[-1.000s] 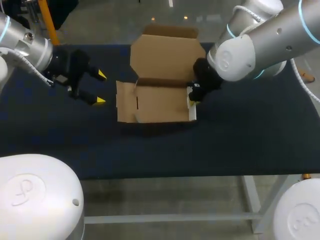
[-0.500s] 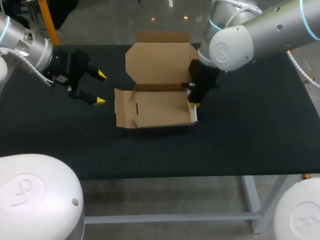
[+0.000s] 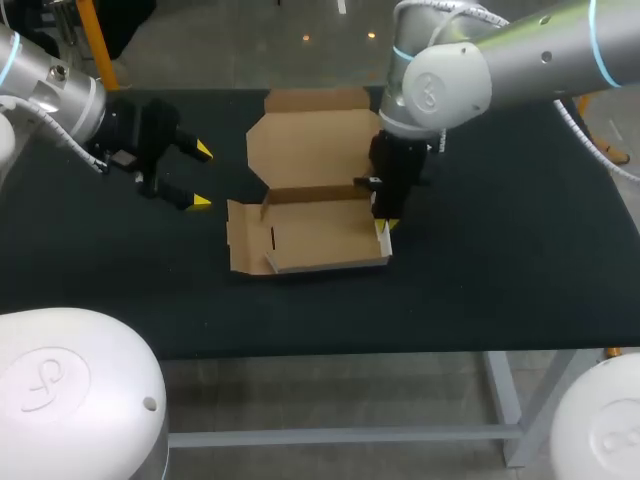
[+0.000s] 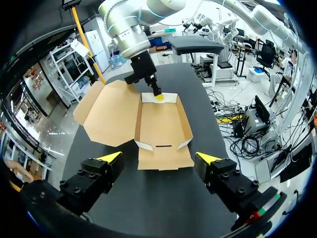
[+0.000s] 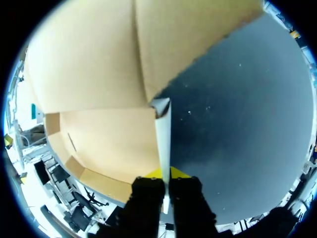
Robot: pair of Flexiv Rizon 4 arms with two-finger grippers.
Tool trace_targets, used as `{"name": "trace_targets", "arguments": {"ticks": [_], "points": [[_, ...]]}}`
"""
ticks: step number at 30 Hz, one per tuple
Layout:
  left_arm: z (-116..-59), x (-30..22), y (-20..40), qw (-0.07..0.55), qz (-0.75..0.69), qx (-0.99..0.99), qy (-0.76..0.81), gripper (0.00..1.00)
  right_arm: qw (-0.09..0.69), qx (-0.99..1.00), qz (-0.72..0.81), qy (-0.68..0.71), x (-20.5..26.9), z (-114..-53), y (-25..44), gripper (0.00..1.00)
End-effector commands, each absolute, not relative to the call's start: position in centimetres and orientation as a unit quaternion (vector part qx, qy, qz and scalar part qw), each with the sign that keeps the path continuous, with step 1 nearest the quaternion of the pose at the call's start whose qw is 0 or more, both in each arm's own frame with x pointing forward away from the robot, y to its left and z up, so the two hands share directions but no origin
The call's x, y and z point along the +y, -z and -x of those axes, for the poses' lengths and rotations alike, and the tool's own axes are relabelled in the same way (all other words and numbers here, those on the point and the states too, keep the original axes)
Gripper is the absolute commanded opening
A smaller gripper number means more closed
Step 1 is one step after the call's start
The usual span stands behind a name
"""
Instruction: Assemble the packaging by folding the flat box into shape, placing the metal phone stand inside, and closing the box properly
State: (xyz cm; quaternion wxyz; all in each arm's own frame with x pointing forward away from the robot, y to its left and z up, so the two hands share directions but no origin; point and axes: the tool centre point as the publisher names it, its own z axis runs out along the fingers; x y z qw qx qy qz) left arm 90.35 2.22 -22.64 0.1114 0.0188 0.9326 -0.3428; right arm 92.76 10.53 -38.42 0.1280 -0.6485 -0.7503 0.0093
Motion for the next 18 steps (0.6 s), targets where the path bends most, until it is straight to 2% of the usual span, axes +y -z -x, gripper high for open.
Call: {"name": "trace_targets", "arguments": {"ticks": [1,18], "points": [[-90.3,2.3,22.5,0.11,-0.019,0.933,0.341,1.0,0.158,-0.748,0.643,-0.045,10.7,-92.9,38.9,0.0],[-90.3,2.3,22.5,0.11,-0.019,0.933,0.341,1.0,0.153,-0.74,0.65,-0.079,10.4,-92.3,40.1,0.0]]}}
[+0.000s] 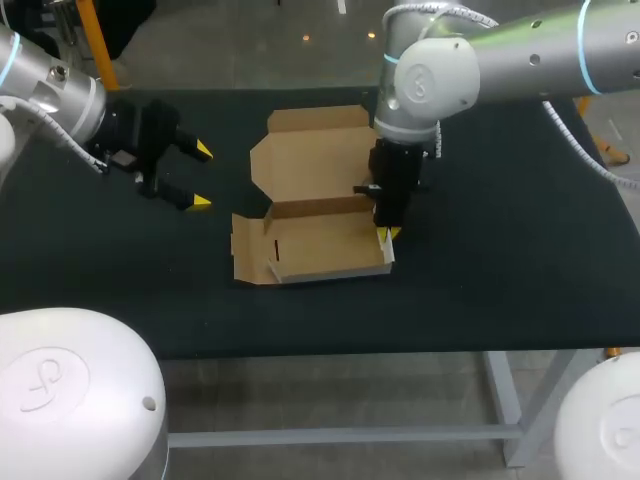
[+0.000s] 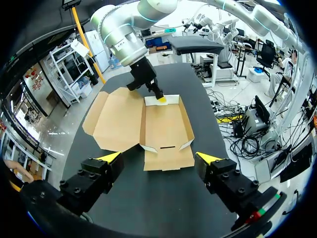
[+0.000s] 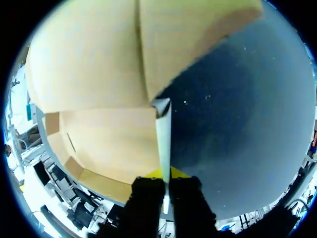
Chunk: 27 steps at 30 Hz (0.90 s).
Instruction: Assemble the packaging by folding the flat box into shape, placing the metal phone stand inside, and closing the box properly
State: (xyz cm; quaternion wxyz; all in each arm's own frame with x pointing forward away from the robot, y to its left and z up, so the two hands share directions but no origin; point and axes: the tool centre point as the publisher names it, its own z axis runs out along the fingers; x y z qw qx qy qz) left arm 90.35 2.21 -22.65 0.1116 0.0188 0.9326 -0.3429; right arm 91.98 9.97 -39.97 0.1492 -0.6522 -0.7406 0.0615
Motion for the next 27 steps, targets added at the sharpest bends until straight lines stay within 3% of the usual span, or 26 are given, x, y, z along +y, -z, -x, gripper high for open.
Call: {"name": "trace_targets", "arguments": {"ticks": [1,27], "points": [[-90.28,2.27,22.5,0.11,-0.019,0.933,0.341,1.0,0.153,-0.74,0.65,-0.078,10.42,-92.23,40.18,0.0],[-90.28,2.27,22.5,0.11,-0.019,0.933,0.341,1.0,0.104,-0.748,0.656,-0.015,10.49,-92.25,41.02,0.0]]}}
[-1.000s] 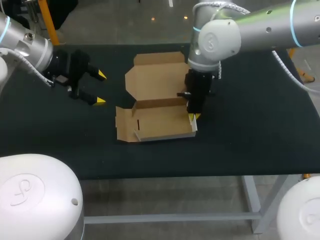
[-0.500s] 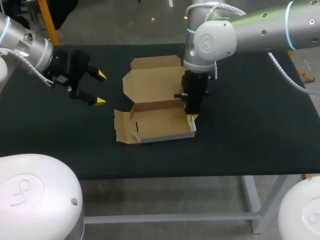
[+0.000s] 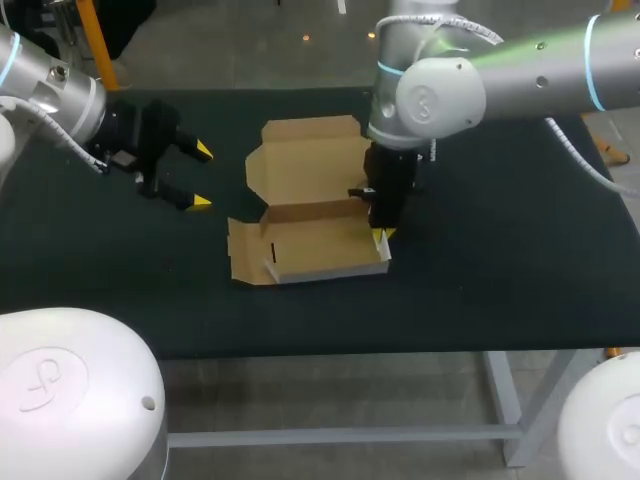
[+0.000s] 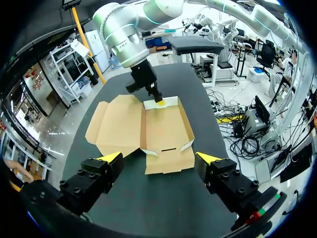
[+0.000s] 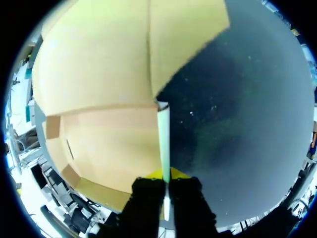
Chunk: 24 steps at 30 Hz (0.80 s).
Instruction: Assemble the packaging by folding the flat box into shape, placing the metal phone stand inside, and closing the box properly
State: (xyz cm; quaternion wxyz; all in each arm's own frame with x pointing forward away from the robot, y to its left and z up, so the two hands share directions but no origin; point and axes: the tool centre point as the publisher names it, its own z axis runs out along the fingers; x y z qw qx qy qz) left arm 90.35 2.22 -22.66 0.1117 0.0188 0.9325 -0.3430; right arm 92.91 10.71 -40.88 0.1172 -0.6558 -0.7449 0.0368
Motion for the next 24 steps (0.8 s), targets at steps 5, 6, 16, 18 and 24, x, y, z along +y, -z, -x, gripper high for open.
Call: {"name": "trace_targets", "arguments": {"ticks": [5,6,16,18,24], "points": [[-90.28,2.27,22.5,0.11,-0.019,0.933,0.341,1.0,0.086,-0.747,0.659,0.005,10.61,-92.36,41.03,0.0],[-90.28,2.27,22.5,0.11,-0.019,0.933,0.341,1.0,0.085,-0.748,0.658,0.007,10.64,-92.4,41.06,0.0],[-90.28,2.27,22.5,0.11,-0.019,0.933,0.341,1.0,0.073,-0.745,0.663,0.012,10.85,-92.86,41.51,0.06],[-90.28,2.27,22.5,0.11,-0.019,0.933,0.341,1.0,0.072,-0.745,0.663,0.013,10.88,-92.92,41.55,0.07],[-90.28,2.27,22.5,0.11,-0.019,0.933,0.341,1.0,0.066,-0.744,0.665,0.02,10.94,-93.08,41.72,0.09]]}}
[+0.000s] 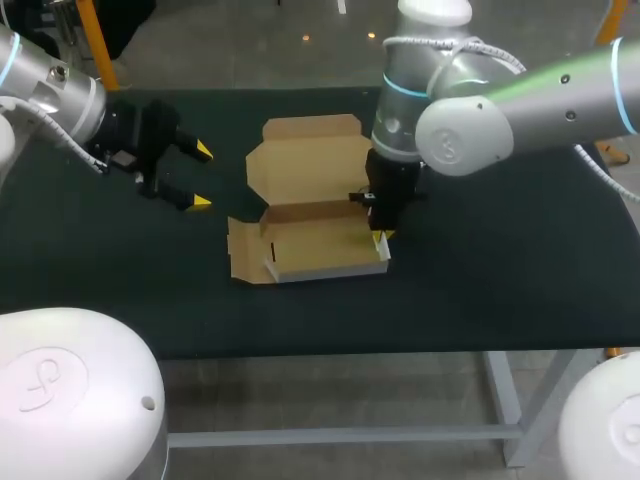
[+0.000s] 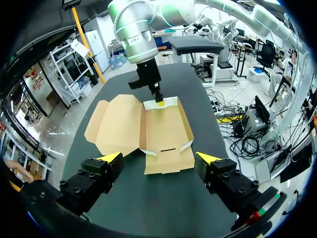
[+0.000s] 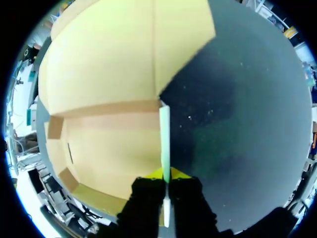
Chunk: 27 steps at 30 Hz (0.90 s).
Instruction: Assemble the packaging by folding the flat box into shape, placing the metal phone stand inside, and closing the box properly
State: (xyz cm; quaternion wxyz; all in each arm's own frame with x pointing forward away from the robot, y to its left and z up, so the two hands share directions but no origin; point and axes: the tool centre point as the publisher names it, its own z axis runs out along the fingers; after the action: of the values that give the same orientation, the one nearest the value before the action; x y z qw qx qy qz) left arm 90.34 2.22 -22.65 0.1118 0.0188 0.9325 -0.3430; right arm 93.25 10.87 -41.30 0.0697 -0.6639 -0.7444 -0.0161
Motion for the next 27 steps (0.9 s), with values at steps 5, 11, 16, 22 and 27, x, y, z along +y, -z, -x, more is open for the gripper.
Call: {"name": "trace_targets", "arguments": {"ticks": [5,11,16,22,27], "points": [[-90.28,2.27,22.5,0.11,-0.019,0.933,0.341,1.0,0.058,-0.742,0.667,0.029,11.01,-93.16,41.92,0.11],[-90.28,2.27,22.5,0.11,-0.019,0.933,0.341,1.0,0.048,-0.739,0.671,0.032,11.09,-93.31,42.08,0.1],[-90.28,2.27,22.5,0.11,-0.019,0.933,0.341,1.0,0.042,-0.737,0.674,0.031,11.15,-93.43,42.37,0.11],[-90.28,2.27,22.5,0.11,-0.019,0.933,0.341,1.0,0.04,-0.734,0.677,0.03,11.19,-93.47,42.68,0.11],[-90.28,2.27,22.5,0.11,-0.019,0.933,0.341,1.0,0.035,-0.733,0.679,0.032,11.19,-93.48,42.69,0.0]]}}
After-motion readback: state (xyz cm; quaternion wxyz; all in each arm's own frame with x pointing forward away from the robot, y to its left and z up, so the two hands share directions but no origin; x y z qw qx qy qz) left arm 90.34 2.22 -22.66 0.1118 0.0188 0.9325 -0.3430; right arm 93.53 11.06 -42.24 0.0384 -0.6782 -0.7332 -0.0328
